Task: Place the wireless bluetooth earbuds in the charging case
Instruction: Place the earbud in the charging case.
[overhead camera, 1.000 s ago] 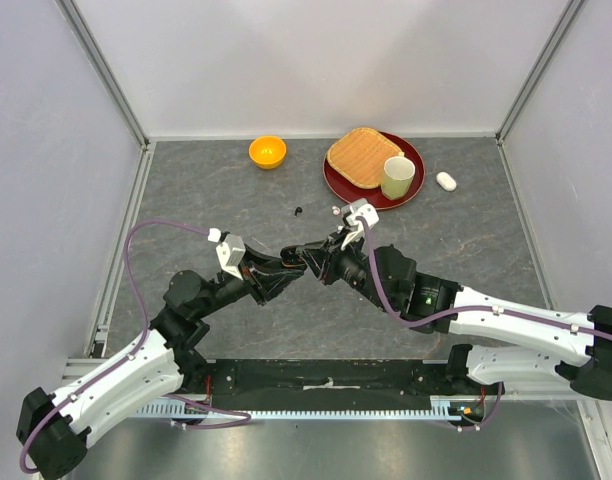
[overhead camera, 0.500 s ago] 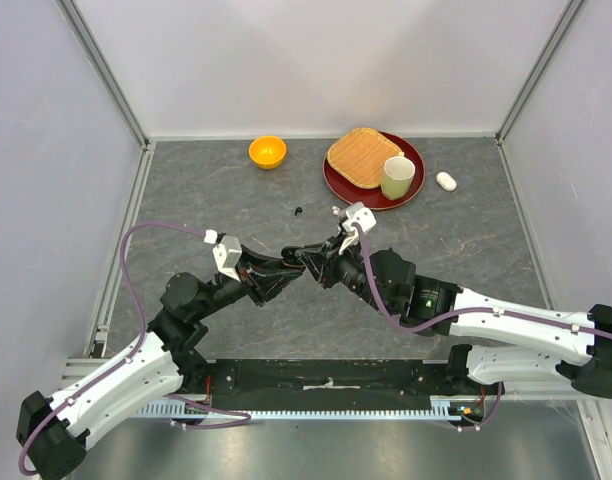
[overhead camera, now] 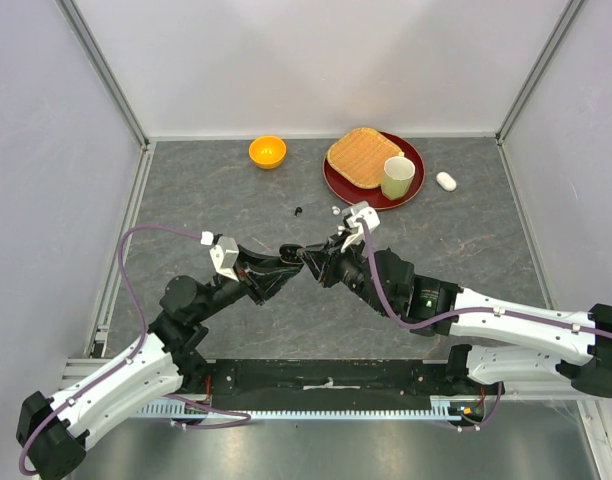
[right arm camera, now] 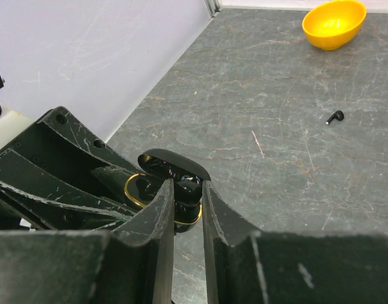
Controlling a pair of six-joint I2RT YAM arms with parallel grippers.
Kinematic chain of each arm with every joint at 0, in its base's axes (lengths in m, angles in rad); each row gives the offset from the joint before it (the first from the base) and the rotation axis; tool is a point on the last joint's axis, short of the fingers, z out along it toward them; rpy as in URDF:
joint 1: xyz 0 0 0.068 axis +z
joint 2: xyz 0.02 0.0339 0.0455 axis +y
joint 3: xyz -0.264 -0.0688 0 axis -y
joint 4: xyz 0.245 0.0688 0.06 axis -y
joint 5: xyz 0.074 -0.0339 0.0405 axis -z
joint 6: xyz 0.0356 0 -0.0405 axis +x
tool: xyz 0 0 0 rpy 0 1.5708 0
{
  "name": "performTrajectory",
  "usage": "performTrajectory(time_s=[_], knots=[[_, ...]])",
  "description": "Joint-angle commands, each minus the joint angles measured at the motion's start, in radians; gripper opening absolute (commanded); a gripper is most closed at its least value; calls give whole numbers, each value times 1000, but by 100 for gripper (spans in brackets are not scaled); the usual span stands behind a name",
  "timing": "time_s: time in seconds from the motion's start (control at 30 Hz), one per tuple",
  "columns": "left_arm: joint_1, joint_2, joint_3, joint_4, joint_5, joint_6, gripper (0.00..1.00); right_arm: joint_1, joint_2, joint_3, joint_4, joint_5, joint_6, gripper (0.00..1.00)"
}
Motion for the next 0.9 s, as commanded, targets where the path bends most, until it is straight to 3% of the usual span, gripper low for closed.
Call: performTrajectory(time_s=[0.0,0.5,0.53,0.57,0.73,0.87], knots=[[4,-12,5,147,-85,9,2,14,12,33,-63,-2,80,9],[4,9,-7,205,-82,13,2,15,23,48,-49,-28,100,14],[4,6,-9,205,-87,13,2,15,20,50,-49,-31,100,17],[4,6,-10,205,-88,13,2,17,19,54,-49,-36,100,28],[4,3,-12,208,-93,19,2,14,25,90,-70,-85,110,53],[4,11,-7,216,-87,29,2,15,23,120,-109,-114,143,66]])
